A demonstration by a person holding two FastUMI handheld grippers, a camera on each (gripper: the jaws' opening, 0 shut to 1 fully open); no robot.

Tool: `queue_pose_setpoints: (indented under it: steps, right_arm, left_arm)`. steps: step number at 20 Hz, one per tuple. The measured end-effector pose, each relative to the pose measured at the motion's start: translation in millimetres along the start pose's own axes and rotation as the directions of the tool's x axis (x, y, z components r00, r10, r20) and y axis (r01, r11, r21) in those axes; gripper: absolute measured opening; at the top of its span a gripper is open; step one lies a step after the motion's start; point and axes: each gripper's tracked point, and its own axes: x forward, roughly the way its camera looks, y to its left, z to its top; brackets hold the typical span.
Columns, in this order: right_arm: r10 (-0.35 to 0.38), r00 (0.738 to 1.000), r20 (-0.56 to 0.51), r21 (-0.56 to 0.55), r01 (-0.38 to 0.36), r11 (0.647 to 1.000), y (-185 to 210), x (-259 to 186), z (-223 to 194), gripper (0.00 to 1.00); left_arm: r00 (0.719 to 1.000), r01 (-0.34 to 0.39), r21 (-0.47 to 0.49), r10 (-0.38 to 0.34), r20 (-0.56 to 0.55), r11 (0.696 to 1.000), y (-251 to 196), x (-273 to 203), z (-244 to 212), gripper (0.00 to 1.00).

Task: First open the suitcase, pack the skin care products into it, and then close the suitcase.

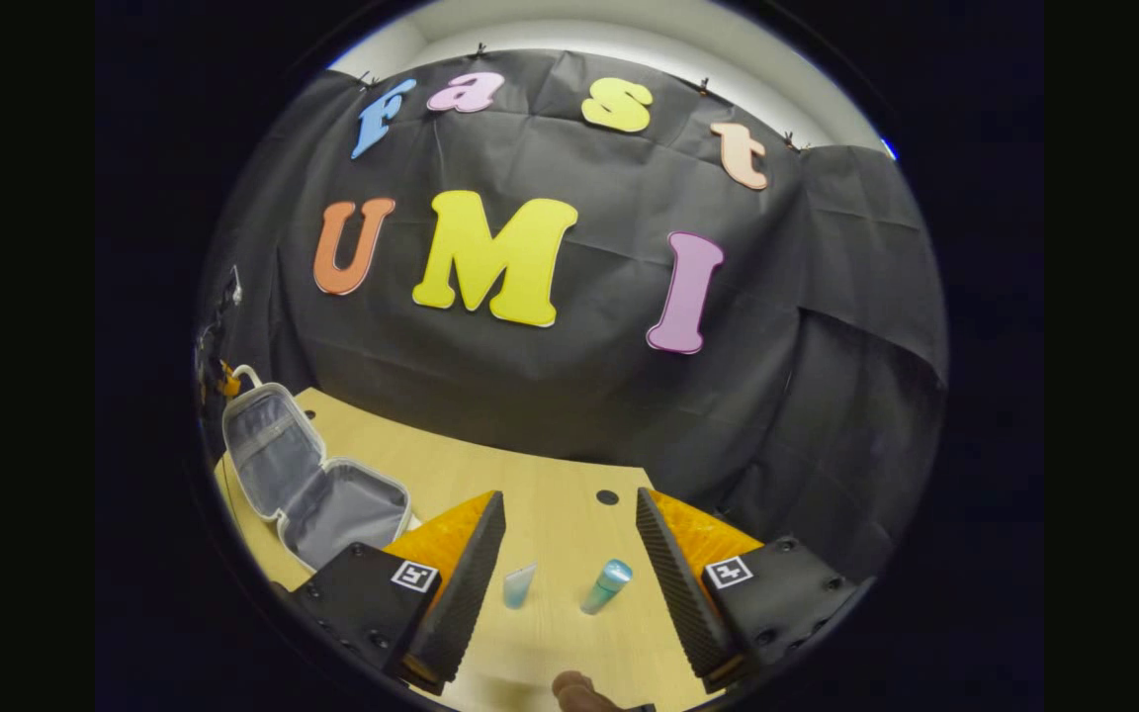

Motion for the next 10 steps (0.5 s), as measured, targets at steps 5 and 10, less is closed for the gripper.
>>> queue_pose_setpoints:
  steps: [5,10]
  right_arm:
    - [-0.016,0.999,-0.047,-0.020,0.015,1.000,-3,-4,-13,0.79]
    - [-0.061,0.995,-0.075,-0.044,0.058,0.997,-19,-11,-22,0.80]
  left_arm:
    - [0.995,0.059,-0.039,-0.062,-0.075,0.997,5,42,-44,0.03]
    - [0.982,0.127,-0.113,-0.141,-0.125,0.985,-2,69,-81,0.05]
